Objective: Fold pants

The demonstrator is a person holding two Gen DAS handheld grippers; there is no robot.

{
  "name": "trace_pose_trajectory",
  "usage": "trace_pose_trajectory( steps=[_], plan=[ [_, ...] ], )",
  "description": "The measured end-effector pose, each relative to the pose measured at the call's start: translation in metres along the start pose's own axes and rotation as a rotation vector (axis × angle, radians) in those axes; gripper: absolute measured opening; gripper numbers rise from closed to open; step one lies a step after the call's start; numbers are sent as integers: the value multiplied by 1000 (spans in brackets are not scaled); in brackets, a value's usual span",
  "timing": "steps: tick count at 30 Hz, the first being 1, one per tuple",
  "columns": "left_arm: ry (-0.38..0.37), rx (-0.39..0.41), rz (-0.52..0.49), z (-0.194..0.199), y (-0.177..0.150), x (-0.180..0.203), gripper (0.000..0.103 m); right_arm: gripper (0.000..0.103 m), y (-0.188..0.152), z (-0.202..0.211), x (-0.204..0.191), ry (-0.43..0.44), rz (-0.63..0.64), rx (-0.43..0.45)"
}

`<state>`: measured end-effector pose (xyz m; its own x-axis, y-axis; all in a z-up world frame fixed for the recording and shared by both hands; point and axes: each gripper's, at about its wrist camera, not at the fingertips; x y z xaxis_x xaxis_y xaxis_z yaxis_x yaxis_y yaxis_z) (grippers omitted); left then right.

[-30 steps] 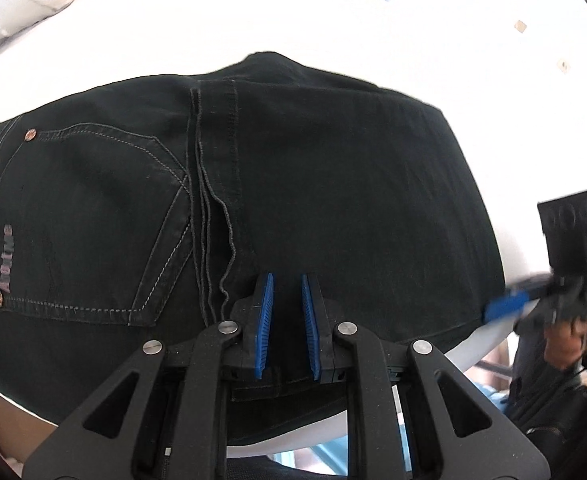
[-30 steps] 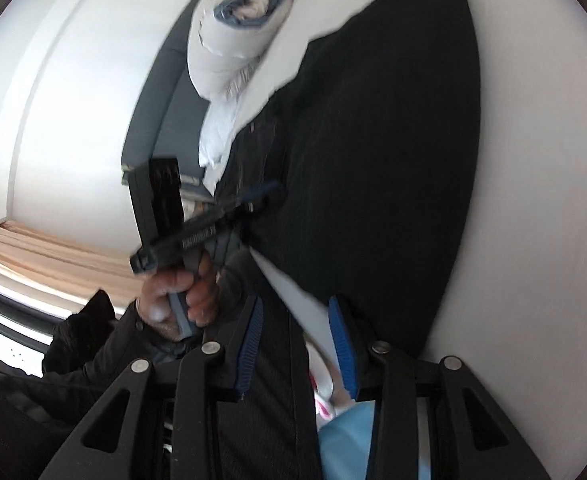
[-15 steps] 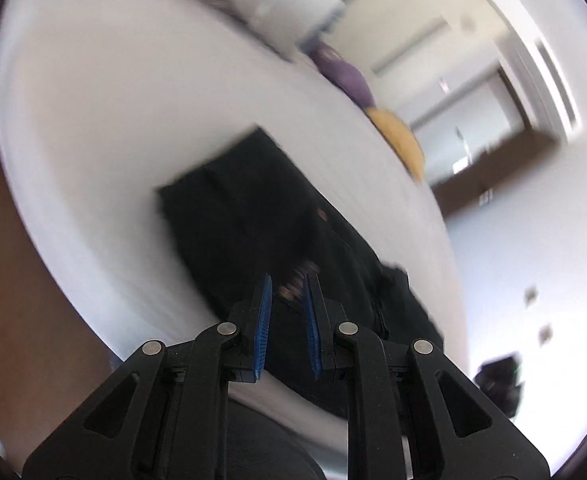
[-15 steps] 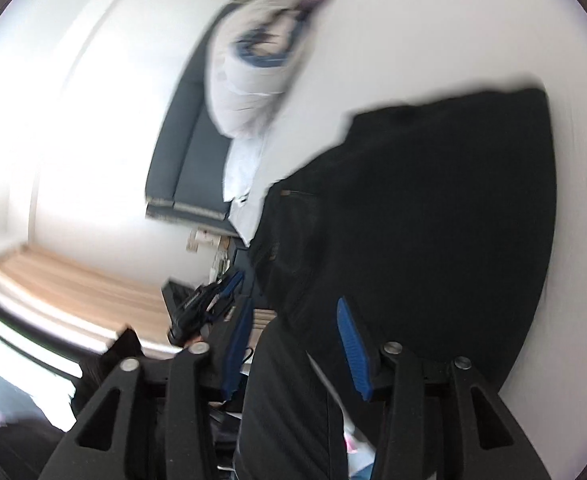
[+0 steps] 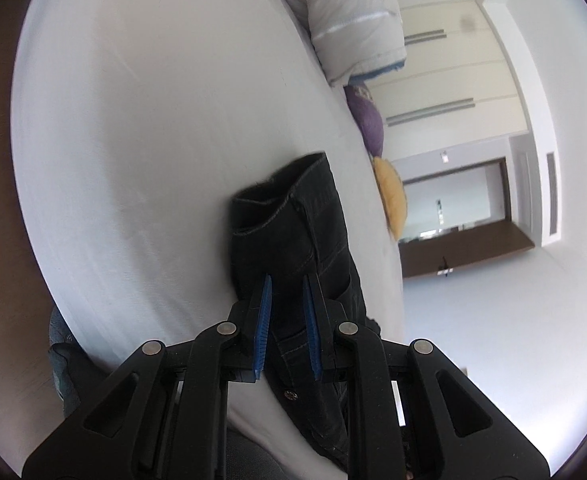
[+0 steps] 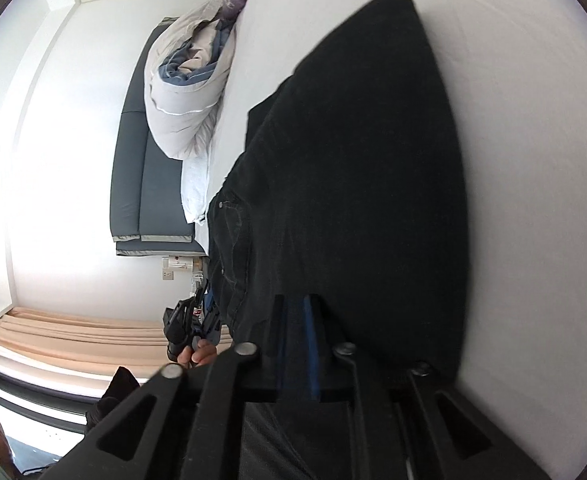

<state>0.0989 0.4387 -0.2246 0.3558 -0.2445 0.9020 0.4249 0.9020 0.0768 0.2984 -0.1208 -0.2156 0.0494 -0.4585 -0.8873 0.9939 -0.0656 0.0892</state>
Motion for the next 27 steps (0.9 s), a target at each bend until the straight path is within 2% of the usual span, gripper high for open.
trace_pose_trajectory(
  steps=[2, 3, 4, 5, 6, 9, 13, 16, 20, 22, 24, 27],
  plan=[
    [0, 22, 32, 7, 1, -5, 25, 32, 1, 4, -4, 15, 6, 2],
    [7, 33, 51, 10, 1, -10, 54, 40, 1, 4, -7, 23, 11, 6],
    [15, 52, 69, 12, 1, -13, 88, 44, 1, 4, -10, 32, 17, 9],
    [11, 89, 83, 16, 1, -16, 95, 51, 1, 3, -13, 36, 24, 11],
    [-2, 106, 86, 19, 0, -15, 97, 57, 1, 3, -17, 36, 34, 12],
    [-28, 82, 66, 13, 4, -9, 97, 67, 1, 0, -27, 36, 59, 11],
    [-29, 33, -17, 1, 10, 15, 96, 67, -1, 2, -27, 42, 47, 20],
    [6, -19, -18, -14, 16, 16, 95, 67, -2, 6, -24, 71, 37, 39],
    [9, -33, -46, -21, 20, 21, 93, 67, -4, 9, -21, 93, 26, 48],
    [-4, -54, -58, -28, 21, 22, 78, 67, -4, 9, -21, 97, 29, 45],
    [14, -68, -71, -35, 23, 23, 68, 67, -5, 9, -21, 97, 32, 45],
    [1, -87, -56, -47, 27, 16, 60, 67, -5, 11, -20, 103, 35, 44]
  ],
)
Point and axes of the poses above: each gripper's, at about its wrist camera, not at the fingertips, and z roughly against the way its jaws point, x to its right, y to its top, and after that the axes turned 8 degrees about z, right-handed
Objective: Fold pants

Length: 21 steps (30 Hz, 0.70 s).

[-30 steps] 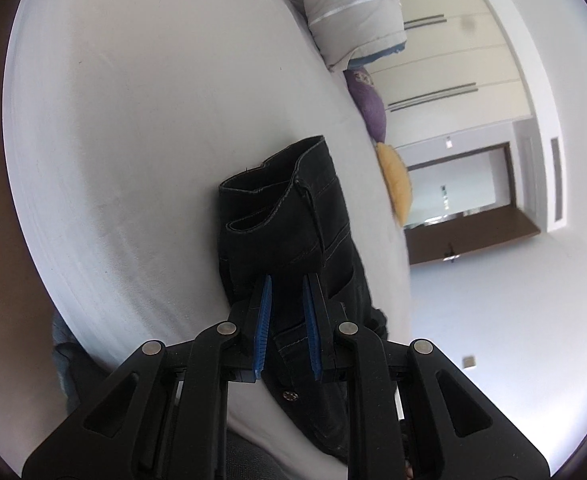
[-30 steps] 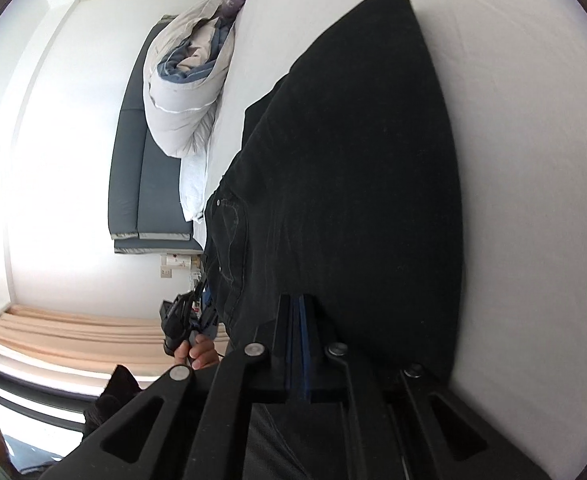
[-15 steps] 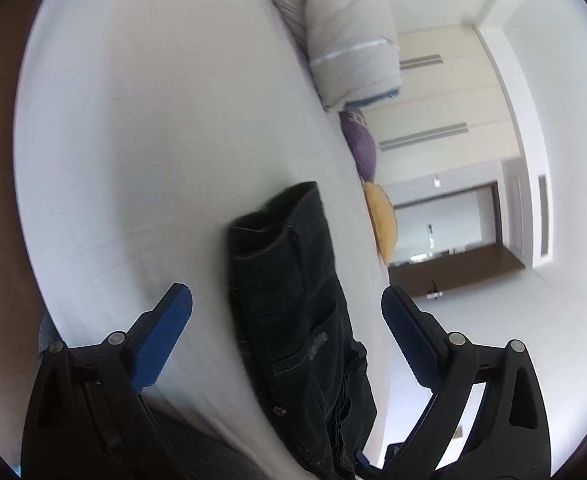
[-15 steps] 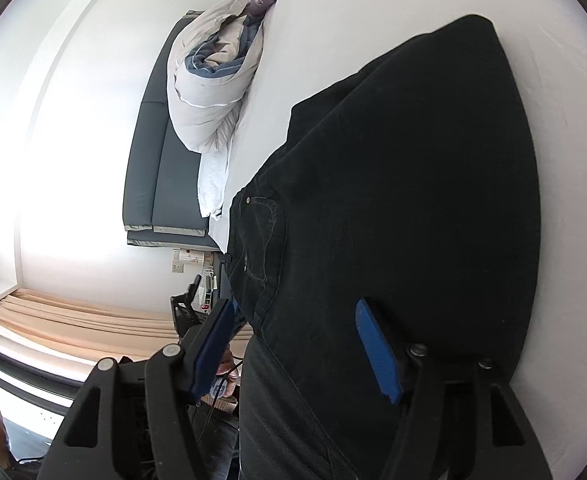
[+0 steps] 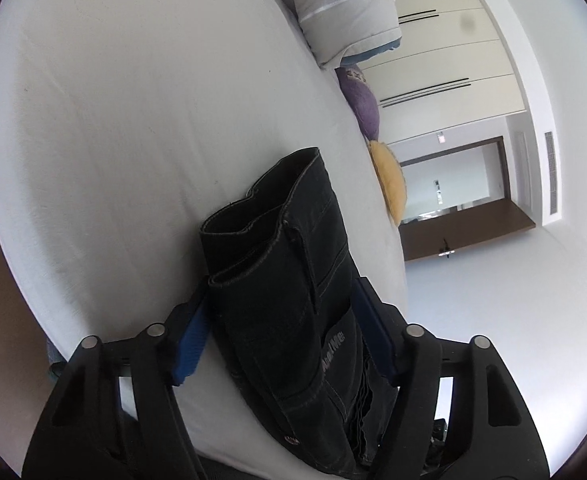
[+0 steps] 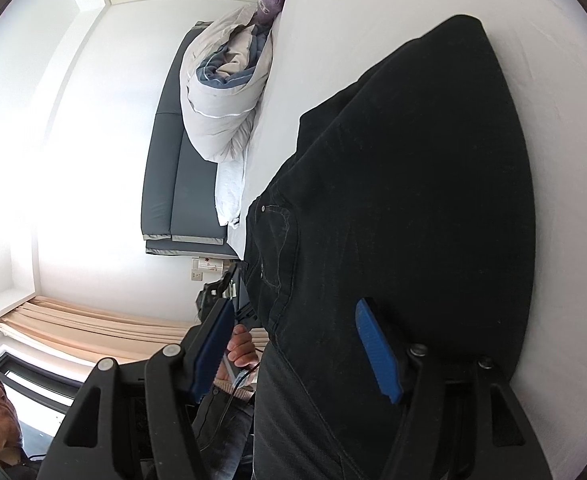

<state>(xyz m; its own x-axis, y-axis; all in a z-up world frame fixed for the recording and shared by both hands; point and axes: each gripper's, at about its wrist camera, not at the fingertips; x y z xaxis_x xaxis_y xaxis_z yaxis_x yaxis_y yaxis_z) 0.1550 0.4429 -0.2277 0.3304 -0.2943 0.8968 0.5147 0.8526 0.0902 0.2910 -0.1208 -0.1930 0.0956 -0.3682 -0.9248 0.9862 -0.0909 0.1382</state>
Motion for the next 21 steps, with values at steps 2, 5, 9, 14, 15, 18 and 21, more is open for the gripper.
trace_pose_trajectory(
  steps=[2, 5, 9, 14, 15, 18, 21],
  plan=[
    [-30, 5, 41, -1, 4, -8, 51, 66, -1, 2, 0, 6, 1, 1],
    [-18, 6, 78, -4, 9, -17, 29, 66, -3, 2, 0, 6, 3, -1],
    [11, 8, 79, -9, 10, -13, 21, 52, -4, 1, 0, -35, 3, -17],
    [91, 42, 11, -7, 6, 13, 14, 42, -6, -3, 1, -118, 2, -40],
    [110, 51, -15, -6, 4, 22, 14, 42, -6, -4, 1, -126, 4, -41],
    [159, 76, -154, -3, -8, 68, 13, 42, -7, -6, -1, -155, 15, -37],
    [202, 81, -351, -11, -34, 129, 13, 43, -10, -6, -1, -160, 28, -19]
  ],
)
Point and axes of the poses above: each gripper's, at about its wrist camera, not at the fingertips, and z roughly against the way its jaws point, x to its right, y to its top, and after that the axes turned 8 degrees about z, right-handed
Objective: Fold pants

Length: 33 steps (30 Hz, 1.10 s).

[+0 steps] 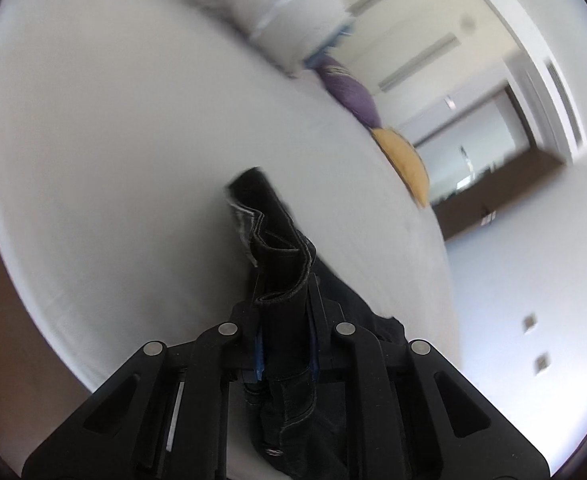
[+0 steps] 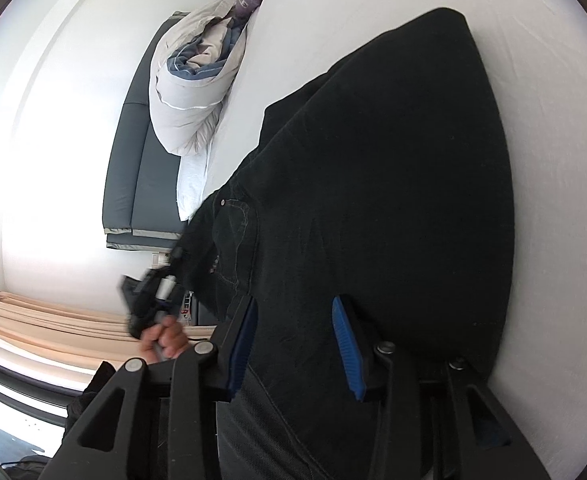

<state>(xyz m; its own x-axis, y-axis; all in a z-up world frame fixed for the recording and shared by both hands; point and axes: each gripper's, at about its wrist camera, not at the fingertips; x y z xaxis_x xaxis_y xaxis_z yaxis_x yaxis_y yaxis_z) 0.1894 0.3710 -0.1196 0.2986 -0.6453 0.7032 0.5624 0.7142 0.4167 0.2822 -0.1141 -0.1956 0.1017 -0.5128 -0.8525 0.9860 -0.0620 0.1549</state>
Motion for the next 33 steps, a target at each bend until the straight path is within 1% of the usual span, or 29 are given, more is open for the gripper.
trace_pose_trajectory(
  steps=[1, 2, 3, 4, 6, 8, 10, 12, 14, 16, 18, 20, 22, 24, 25, 27, 28, 29, 30, 33],
  plan=[
    [9, 0, -75, -3, -4, 26, 13, 45, -1, 1, 0, 4, 1, 8],
    [16, -3, -155, -5, -12, 52, 13, 48, -1, 1, 0, 13, 2, 16],
    [20, -9, -246, -8, -24, 80, 13, 56, -1, 3, -1, 22, -1, 25],
    [25, -19, -364, -12, -44, 114, 13, 60, -1, 4, -3, 30, -5, 33],
    [19, -49, -553, -21, -88, 161, 13, 80, 1, 9, -8, 57, -13, 54],
    [19, -104, -733, -38, -147, 196, 13, 90, 6, 13, -14, 66, -19, 76],
    [25, -147, -856, -51, -195, 211, 14, 91, 14, 19, -22, 75, -7, 88],
    [42, -191, -936, -62, -234, 217, 14, 91, 21, 25, -29, 96, 10, 83],
    [73, -215, -996, -71, -261, 219, 14, 91, 27, 29, -34, 97, 28, 73],
    [95, -220, -1039, -72, -278, 220, 14, 92, 33, 28, -33, 83, 27, 55],
    [117, -205, -1087, -75, -285, 225, 14, 92, 38, 25, -29, 104, 2, 52],
    [133, -194, -1119, -78, -288, 229, 14, 91, 42, 21, -28, 99, -4, 45],
    [140, -183, -1125, -76, -287, 228, 14, 86, 45, 13, -25, 79, -19, 19],
    [149, -164, -1153, -74, -291, 228, 14, 76, 45, 5, -22, 46, -33, -12],
    [152, -157, -1173, -71, -299, 228, 14, 71, 45, 2, -21, 24, -34, -20],
    [162, -142, -1211, -71, -307, 230, 14, 45, 45, -3, -23, -13, -11, -38],
    [168, -136, -1221, -71, -310, 230, 14, 38, 45, -2, -23, -32, 3, -34],
    [173, -133, -1229, -72, -311, 230, 14, 24, 44, 1, -24, -47, 21, -26],
    [171, -132, -1235, -72, -310, 230, 14, 20, 43, 4, -24, -55, 30, -18],
    [163, -119, -1282, -69, -322, 237, 14, 16, 41, 16, -23, -66, 64, 7]
  ],
)
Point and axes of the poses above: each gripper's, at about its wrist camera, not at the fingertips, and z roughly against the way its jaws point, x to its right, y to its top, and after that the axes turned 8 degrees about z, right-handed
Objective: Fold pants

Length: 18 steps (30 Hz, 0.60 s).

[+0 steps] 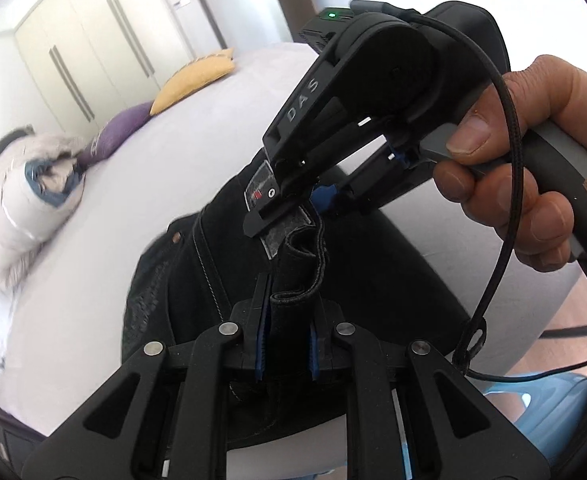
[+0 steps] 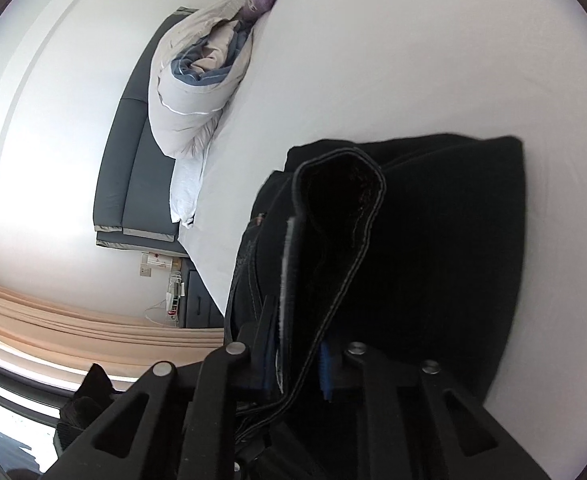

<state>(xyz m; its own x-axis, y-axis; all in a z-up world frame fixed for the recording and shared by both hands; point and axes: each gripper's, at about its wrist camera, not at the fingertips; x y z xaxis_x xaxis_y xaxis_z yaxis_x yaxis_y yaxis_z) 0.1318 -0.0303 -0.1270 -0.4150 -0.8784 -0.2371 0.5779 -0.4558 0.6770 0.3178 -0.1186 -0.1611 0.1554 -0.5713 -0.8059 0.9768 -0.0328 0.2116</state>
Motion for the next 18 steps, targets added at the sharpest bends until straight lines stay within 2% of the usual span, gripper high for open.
trace_pose_trajectory(
  steps=[6, 18],
  plan=[
    [-8, 13, -55, -5, 8, 19, 14, 15, -3, 25, 9, 2, 43, 39],
    [-14, -52, -111, -31, -4, 43, 14, 15, -23, 36, 47, 0, 13, 78]
  ],
)
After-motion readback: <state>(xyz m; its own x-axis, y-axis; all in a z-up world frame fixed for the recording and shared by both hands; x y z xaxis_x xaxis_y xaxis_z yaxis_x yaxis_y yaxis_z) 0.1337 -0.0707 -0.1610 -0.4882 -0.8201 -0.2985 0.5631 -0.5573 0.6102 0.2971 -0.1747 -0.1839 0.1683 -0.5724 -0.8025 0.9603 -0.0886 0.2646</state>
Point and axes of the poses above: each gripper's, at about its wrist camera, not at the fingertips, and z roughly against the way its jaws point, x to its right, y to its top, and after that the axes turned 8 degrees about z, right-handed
